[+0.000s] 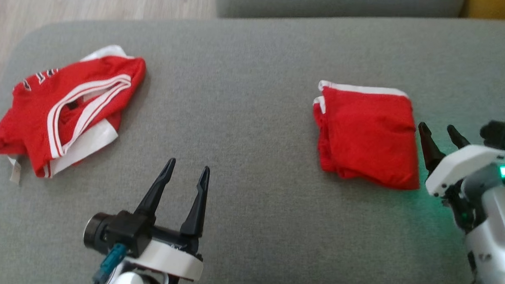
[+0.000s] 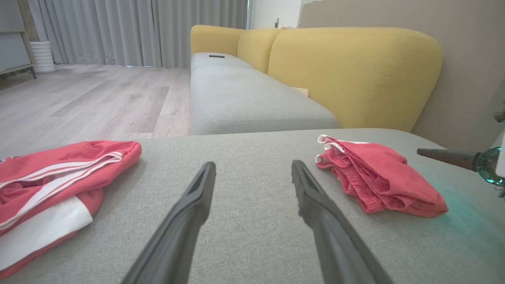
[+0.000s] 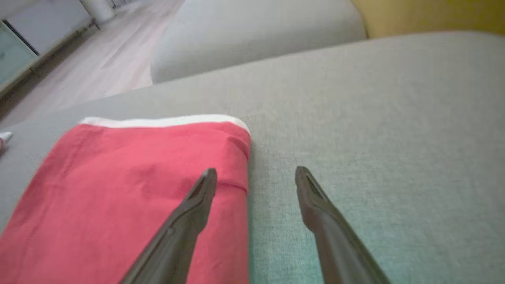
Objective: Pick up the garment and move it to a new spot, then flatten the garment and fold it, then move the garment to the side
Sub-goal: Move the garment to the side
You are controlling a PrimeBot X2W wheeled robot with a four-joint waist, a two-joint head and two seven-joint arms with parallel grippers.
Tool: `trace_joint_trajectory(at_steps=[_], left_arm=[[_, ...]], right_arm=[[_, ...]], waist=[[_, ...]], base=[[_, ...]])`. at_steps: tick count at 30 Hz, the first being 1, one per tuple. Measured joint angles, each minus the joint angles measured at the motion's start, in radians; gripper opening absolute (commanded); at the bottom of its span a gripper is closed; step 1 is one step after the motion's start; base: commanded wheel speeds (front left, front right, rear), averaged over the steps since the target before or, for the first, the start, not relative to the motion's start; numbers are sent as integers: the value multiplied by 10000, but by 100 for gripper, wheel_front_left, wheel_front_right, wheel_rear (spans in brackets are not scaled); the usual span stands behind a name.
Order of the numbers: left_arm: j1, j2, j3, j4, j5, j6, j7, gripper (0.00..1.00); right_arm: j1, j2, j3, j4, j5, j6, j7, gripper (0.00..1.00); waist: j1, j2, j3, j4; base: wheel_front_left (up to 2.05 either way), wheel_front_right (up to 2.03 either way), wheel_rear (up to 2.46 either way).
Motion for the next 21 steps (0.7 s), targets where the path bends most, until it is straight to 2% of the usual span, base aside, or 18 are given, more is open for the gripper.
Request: trace_joint_trajectory(at_steps=[5,9,10,11,12,13,17,21], left_arm=[[-291,-10,-125,128,0,-2,0,100],[-400,-12,-169,127,0,10,0,100],[-419,-12,-169,127,0,10,0,100],[-444,-13,-174,127,0,10,0,100],[-468,-12,-174,127,0,10,0,100],[-486,-13,-180,125,0,10,0,100],[-500,-13,-188,54,-4,4,0,100],[-684,-13,-182,-132,-73,-90,0,100]], right_arm=[[-546,-343,468,1047,525,0,903,100],[-774,-412,991,1269,940,0,1131,100],[-848,-420,1147,1256,1053,0,1164,89],[-923,-431,1296,1246,1154,0,1168,45],[-1000,-431,1452,1237,1285,0,1172,15],[-1049,-437,1586,1221,1394,0,1170,0],[-1215,-686,1996,1216,1492,8,1122,0],[-1670,-1398,2100,1346,1246,10,859,0]], waist=[[0,0,449,183],[0,0,722,269],[0,0,774,266],[0,0,814,249],[0,0,845,214],[0,0,872,176],[0,0,1031,-42],[0,0,1325,-349]], base=[[0,0,0],[0,0,0],[0,0,0],[0,0,0],[0,0,0],[0,0,0],[0,0,0],[0,0,0]])
